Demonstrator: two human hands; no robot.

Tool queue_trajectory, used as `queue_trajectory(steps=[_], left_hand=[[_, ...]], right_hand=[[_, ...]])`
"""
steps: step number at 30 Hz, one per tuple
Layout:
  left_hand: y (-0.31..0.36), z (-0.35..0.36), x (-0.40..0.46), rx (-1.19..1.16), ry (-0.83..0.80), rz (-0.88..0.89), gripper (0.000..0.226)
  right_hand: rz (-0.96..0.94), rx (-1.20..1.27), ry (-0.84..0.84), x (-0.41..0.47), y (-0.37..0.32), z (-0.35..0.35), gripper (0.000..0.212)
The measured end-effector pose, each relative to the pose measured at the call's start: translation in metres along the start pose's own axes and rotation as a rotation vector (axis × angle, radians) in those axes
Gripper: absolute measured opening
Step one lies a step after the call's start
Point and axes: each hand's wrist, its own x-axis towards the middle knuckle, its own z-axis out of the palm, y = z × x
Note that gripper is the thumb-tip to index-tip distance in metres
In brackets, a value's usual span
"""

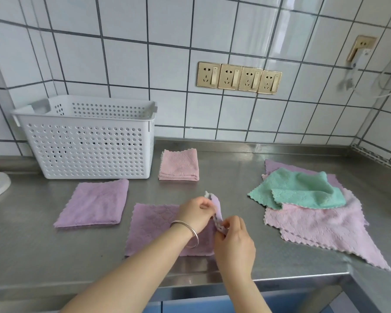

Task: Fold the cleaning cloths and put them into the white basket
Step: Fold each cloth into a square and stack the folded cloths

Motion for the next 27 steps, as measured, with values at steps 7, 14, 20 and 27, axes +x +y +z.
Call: queue_trajectory(steps=[7,14,20,27], left_hand=[[-0.008,0.0,0.006,-0.189,0.06,-0.193,0.023],[-0.013,-0.016,0.013,-0.283,0.229,-0.179,0.025],[-0.015,-0.058,0.002,0.189,0.378,-0.016,0.028],[-0.031,-0.106,-0.001,0.348,0.345,-0.011,0.032]], right_hand=[[-0.2,0.037,0.066,-0.004,-0.006,0.005,0.021],[-0.552,0.065,0.041,-0.011,-0.007,0.016,0.012],[-0.365,0.17,-0.182,-0.013,-0.012,0.025,0.068],[-0.317,0.109,-0.467,-0.017,-0.023,0.028,0.071]])
